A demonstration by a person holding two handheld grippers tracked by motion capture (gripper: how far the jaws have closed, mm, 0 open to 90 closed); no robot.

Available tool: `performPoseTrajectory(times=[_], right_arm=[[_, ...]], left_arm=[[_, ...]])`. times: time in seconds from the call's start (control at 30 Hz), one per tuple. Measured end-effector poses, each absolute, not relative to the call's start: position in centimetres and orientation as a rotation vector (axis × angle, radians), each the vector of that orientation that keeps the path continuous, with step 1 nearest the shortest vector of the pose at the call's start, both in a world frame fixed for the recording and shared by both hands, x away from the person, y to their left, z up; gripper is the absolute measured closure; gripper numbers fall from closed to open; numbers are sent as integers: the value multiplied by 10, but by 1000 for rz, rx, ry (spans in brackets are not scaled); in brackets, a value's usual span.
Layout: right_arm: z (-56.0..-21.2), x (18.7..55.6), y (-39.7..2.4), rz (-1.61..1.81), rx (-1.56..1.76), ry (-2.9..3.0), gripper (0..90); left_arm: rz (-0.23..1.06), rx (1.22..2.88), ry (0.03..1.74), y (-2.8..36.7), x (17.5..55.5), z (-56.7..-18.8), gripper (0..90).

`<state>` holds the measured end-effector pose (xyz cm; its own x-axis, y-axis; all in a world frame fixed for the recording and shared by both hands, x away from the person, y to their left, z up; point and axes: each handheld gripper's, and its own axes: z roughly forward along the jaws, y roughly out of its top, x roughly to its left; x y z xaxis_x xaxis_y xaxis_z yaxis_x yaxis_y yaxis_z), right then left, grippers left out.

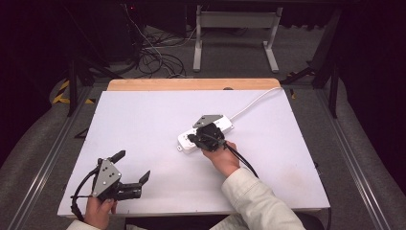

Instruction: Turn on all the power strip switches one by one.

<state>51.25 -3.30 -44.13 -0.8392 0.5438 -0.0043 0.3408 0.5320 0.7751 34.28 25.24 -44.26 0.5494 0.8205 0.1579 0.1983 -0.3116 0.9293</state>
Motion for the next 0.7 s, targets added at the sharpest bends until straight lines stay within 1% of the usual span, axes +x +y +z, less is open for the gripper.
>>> performPoseTrajectory(times=[0.3,0.7], right_arm=[[-452,515,-29,1147,733,2552,900],[-458,516,-26,1125,731,2552,900]], left_arm=[[800,1812,839,252,343,-443,30],[801,1814,838,252,343,-443,30]])
